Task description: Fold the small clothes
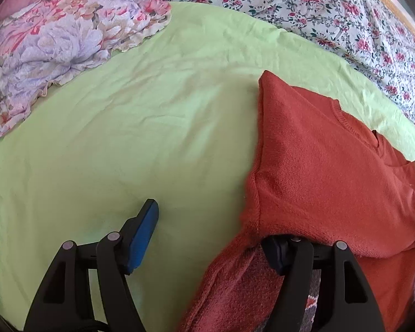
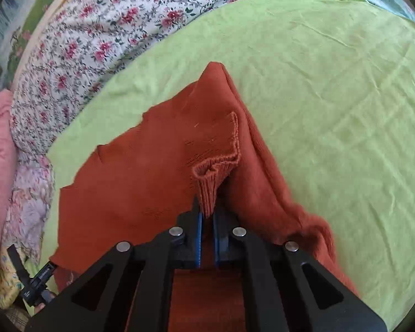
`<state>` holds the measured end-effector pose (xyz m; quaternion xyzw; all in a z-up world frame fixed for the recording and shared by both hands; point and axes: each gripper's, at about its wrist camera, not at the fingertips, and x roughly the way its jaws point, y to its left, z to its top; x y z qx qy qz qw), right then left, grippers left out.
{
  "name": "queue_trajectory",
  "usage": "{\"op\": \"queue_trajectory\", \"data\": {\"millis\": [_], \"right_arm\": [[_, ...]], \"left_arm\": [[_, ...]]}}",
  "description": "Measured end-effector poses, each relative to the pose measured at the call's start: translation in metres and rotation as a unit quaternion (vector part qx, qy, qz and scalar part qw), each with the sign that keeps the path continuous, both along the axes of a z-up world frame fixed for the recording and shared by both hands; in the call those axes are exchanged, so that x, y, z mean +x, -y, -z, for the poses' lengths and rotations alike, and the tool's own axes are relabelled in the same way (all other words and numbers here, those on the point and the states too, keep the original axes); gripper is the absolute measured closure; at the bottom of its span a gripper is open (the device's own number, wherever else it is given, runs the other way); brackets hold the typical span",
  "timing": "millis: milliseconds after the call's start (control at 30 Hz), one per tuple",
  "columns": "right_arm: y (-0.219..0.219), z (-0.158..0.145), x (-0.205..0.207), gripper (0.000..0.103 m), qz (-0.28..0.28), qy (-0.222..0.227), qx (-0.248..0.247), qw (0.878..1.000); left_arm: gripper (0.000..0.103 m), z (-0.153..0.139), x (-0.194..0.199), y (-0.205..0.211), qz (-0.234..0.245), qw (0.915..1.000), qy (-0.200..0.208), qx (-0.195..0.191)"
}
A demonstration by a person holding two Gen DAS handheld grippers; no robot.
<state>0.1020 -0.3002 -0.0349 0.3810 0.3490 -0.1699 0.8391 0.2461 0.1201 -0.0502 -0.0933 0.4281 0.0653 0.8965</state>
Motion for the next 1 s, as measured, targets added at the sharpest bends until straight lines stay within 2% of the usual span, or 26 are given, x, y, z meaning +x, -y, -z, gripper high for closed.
{"op": "queue_trajectory", "data": {"millis": [167,300,333,367,433,500,533,600,667,733,800,867,900,933,967,1000], "right_arm": [[0.001,-0.011,-0.006,0.093,-0.003,-0.011,-0.026,1.000],[0.002,-0.027,-0.020,0.089,-0.001,-0.014,-0.037,0.999],[0.000,-0.032,-0.027,0.084,-0.002,-0.013,-0.040,0.999],[-0.002,-0.036,-0.033,0.073,-0.004,-0.011,-0.046,0.999],[-0.008,-0.046,-0.047,0.059,-0.010,-0.002,-0.054,0.998],[-0.014,-0.054,-0.059,0.058,-0.018,0.005,-0.062,0.998],[-0.018,-0.057,-0.063,0.058,-0.022,0.004,-0.066,0.998],[-0.023,-0.062,-0.072,0.058,-0.025,0.010,-0.066,0.997],[-0.031,-0.064,-0.079,0.057,-0.034,0.015,-0.065,0.997],[-0.039,-0.063,-0.081,0.055,-0.044,0.017,-0.063,0.997],[-0.044,-0.058,-0.081,0.054,-0.048,0.014,-0.060,0.997],[-0.045,-0.052,-0.079,0.054,-0.051,0.010,-0.049,0.997],[-0.045,-0.050,-0.079,0.054,-0.050,0.008,-0.045,0.998],[-0.044,-0.048,-0.080,0.054,-0.050,0.007,-0.041,0.998],[-0.043,-0.047,-0.081,0.054,-0.050,0.005,-0.040,0.998],[-0.042,-0.046,-0.082,0.054,-0.050,0.004,-0.041,0.998]], "left_arm": [[0.031,-0.001,0.001,0.004,0.011,0.9998,-0.015,0.010],[0.031,-0.004,-0.016,0.001,0.032,0.9992,-0.022,0.009],[0.031,-0.005,-0.023,-0.001,0.035,0.9991,-0.024,0.005],[0.033,-0.006,-0.028,-0.003,0.038,0.9989,-0.027,0.000],[0.034,-0.011,-0.040,-0.007,0.052,0.9979,-0.027,-0.027],[0.034,-0.025,-0.048,-0.006,0.084,0.9943,-0.011,-0.063],[0.032,-0.032,-0.047,-0.004,0.092,0.9936,-0.004,-0.065],[0.030,-0.048,-0.036,0.001,0.098,0.9933,0.010,-0.061],[0.021,-0.055,-0.006,0.007,0.117,0.9903,0.004,-0.075],[0.020,-0.048,0.028,0.015,0.126,0.9896,-0.017,-0.067],[0.020,-0.029,0.070,0.024,0.128,0.9889,-0.060,-0.048],[0.026,-0.012,0.097,0.029,0.131,0.9858,-0.091,-0.055],[0.037,-0.009,0.104,0.031,0.134,0.9857,-0.087,-0.053],[0.073,-0.011,0.107,0.034,0.141,0.9859,-0.076,-0.050],[0.093,-0.014,0.110,0.036,0.151,0.9848,-0.067,-0.054],[0.093,-0.019,0.114,0.035,0.145,0.9857,-0.065,-0.055]]}}
